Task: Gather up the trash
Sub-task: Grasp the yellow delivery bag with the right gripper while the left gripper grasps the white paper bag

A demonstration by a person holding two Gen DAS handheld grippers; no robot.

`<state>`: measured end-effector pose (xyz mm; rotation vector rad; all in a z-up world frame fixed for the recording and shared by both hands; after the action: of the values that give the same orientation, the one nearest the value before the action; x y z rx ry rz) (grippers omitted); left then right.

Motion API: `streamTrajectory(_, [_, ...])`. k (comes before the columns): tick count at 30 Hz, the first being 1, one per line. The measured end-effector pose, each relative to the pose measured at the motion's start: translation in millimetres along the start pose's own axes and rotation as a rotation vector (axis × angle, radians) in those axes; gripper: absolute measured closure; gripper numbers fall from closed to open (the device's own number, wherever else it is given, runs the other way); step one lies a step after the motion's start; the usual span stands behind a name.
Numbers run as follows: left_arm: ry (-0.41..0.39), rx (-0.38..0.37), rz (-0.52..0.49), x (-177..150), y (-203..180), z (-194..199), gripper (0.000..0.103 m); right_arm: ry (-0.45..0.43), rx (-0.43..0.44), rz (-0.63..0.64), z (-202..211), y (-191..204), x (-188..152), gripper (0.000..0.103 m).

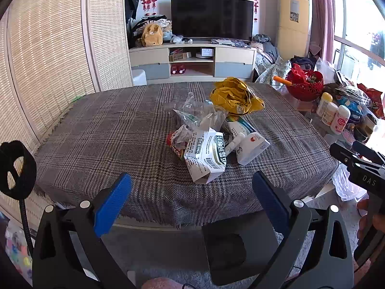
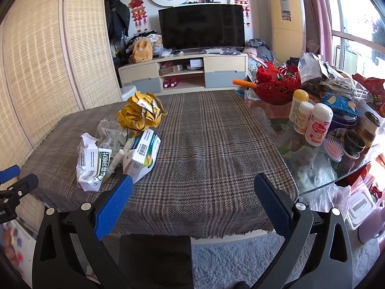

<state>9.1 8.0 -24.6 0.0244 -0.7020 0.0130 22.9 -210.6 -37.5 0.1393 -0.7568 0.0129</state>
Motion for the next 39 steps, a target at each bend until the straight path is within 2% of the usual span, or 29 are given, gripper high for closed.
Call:
streamTrajectory(5, [0.037,-0.008,-0.001,-7,12,-11,0.008,0.020,0.003,-0.017,-4,-3,0,0.002])
streamTrajectory(9, [0.064,-0.071,0.005,-10,23,-20,0.008,0.050,0.012,-0.033,-13,-6,0,0.002])
streamTrajectory(13, [0.071,-0.074,-0.022,-1,27,-30,0.008,0.104,0.063,-0.068,-28,-6,6,0.002])
streamTrajectory(17, [0.101,-0.141,-0.024,11,28,-47,0.008,0.128,0.108,-0.070,-41,7,30,0.002])
streamTrajectory(22, [0.187,-0.195,-0.031,23,25,-80,0.008,0.138,0.177,-0.050,-61,23,74,0.002])
streamTrajectory(28, [0.231,-0.186,-0.046,40,16,-105,0.008,0.197,0.181,-0.013,-97,41,120,0.002])
streamTrajectory(31, [0.247,-0.169,-0.055,46,11,-113,0.008,0.215,0.216,-0.006,-111,57,136,0.002])
streamTrajectory(35, [0.268,-0.160,-0.058,49,8,-123,0.008,0.248,0.213,0.019,-137,79,151,0.002])
streamTrajectory(39, [0.284,-0.166,-0.077,49,5,-132,0.008,0.285,0.225,0.015,-164,84,158,0.003])
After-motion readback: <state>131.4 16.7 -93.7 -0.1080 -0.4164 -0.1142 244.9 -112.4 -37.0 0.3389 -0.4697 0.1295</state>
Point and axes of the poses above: each gripper's, at about its wrist camera, not at the fingertips, and z roughly against the way its jaws point, y to its left, x to its top, the point moved 1 cm from there along -z, roughly the way its jaws point, and after that the axes turned 10 degrees about y, right-handed, at the moved point
